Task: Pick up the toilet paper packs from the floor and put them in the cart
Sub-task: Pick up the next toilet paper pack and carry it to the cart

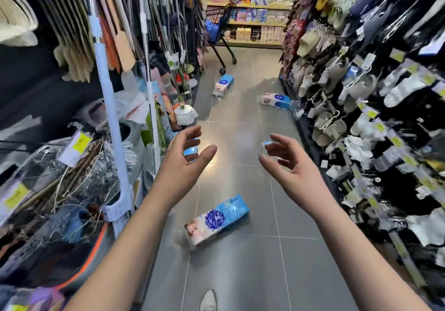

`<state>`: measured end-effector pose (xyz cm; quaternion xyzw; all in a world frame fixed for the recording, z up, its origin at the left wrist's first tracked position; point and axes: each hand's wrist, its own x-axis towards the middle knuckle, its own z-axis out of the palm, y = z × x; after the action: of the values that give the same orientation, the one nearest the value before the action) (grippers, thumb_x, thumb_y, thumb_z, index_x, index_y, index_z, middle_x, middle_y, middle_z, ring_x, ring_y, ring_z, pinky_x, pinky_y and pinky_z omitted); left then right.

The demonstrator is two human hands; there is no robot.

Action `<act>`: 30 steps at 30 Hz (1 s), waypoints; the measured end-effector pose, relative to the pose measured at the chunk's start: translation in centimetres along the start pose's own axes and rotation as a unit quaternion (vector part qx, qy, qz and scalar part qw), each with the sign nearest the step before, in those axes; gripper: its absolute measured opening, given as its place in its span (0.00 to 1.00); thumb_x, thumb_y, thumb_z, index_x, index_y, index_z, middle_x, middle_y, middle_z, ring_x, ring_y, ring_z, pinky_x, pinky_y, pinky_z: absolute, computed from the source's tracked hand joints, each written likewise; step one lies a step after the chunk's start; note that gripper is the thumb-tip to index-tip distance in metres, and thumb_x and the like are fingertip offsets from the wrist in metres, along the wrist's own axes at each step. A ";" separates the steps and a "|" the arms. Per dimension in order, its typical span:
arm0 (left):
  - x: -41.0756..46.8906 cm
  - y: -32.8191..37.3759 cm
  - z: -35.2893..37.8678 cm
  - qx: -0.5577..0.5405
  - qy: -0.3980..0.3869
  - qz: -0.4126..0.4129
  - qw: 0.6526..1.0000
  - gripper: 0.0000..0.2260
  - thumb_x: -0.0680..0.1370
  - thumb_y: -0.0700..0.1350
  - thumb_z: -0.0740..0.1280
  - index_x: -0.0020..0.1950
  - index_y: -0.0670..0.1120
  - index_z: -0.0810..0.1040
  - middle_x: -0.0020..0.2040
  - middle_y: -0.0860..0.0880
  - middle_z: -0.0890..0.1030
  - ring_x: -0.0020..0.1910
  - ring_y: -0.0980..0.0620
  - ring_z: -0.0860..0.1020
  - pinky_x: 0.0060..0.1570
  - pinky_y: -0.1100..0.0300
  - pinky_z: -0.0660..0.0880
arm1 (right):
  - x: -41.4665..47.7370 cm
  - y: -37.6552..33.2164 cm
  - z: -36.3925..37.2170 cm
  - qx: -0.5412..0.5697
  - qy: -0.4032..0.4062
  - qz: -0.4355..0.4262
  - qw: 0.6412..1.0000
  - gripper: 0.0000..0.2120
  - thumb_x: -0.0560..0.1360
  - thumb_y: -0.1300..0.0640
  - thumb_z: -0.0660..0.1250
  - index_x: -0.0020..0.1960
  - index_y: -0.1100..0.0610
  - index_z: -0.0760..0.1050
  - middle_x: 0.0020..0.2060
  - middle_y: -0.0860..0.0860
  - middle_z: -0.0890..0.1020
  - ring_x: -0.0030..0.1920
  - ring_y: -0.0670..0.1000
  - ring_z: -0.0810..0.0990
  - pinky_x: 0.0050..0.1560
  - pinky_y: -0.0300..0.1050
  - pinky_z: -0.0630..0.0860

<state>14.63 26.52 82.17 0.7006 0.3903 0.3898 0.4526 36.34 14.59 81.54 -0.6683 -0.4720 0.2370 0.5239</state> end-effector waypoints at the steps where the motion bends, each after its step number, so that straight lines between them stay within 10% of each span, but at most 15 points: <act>1: 1.6 -0.5 -0.2 0.003 -0.004 -0.005 1.000 0.24 0.77 0.53 0.70 0.72 0.54 0.69 0.66 0.56 0.74 0.64 0.64 0.73 0.53 0.77 0.71 | 1.6 0.1 0.4 -0.004 0.001 0.004 1.000 0.24 0.74 0.45 0.74 0.68 0.42 0.73 0.57 0.41 0.82 0.61 0.44 0.80 0.67 0.53 0.75; 30: 24.7 -12.9 6.5 0.019 0.141 -0.148 0.979 0.25 0.76 0.50 0.73 0.71 0.50 0.70 0.67 0.53 0.75 0.65 0.58 0.74 0.56 0.72 0.74 | 33.2 14.2 4.5 0.012 -0.195 0.068 0.978 0.24 0.76 0.47 0.74 0.69 0.45 0.72 0.56 0.42 0.82 0.60 0.42 0.80 0.67 0.56 0.75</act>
<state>27.65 50.32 73.01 0.5818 0.5567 0.4060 0.4323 52.85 45.83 72.80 -0.6333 -0.5154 0.4035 0.4129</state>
